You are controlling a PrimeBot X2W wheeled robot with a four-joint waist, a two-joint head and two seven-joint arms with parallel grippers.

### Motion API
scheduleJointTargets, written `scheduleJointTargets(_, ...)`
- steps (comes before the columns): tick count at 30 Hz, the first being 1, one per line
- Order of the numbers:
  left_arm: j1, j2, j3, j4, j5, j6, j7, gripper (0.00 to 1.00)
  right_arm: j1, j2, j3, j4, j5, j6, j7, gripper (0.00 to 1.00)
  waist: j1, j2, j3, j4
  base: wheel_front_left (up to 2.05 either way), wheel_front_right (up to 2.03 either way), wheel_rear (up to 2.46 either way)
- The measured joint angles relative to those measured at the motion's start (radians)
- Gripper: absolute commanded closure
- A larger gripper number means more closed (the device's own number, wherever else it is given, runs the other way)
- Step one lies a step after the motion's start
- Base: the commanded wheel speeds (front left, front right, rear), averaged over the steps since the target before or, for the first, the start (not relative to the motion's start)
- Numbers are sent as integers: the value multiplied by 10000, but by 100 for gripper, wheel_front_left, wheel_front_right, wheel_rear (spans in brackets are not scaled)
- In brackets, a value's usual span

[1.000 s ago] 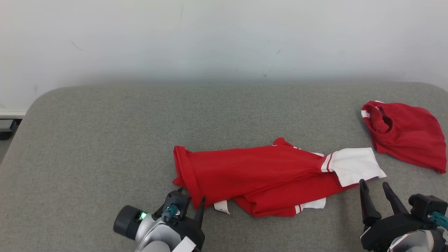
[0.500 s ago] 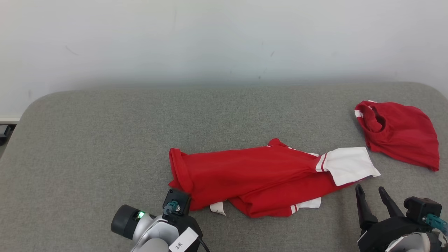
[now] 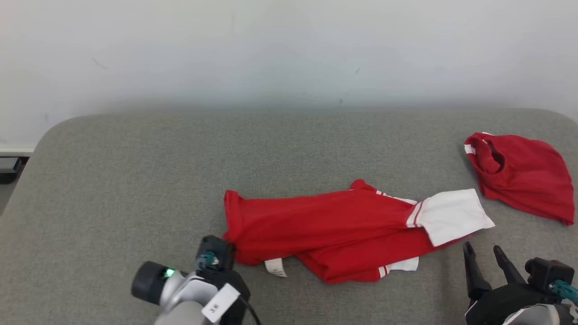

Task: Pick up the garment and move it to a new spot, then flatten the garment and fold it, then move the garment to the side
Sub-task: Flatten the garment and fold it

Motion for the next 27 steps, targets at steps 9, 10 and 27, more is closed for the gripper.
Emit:
scheduleJointTargets(9, -35, 851, 631, -715, 4, 84, -451, 100, 83, -13, -82, -15, 4, -33, -31, 0, 0, -1, 65, 257, 0, 0, 0)
scheduleJointTargets(10, -58, 863, 642, -830, 12, 84, -487, 100, 139, -13, -81, -15, 4, -33, -36, 0, 0, -1, 77, 286, 0, 0, 0)
scheduleJointTargets(27, -730, 640, 523, -451, 4, -359, -880, 100, -55, -25, 213, -38, -81, -27, 94, 0, 0, 0, 367, 139, 0, 0, 0)
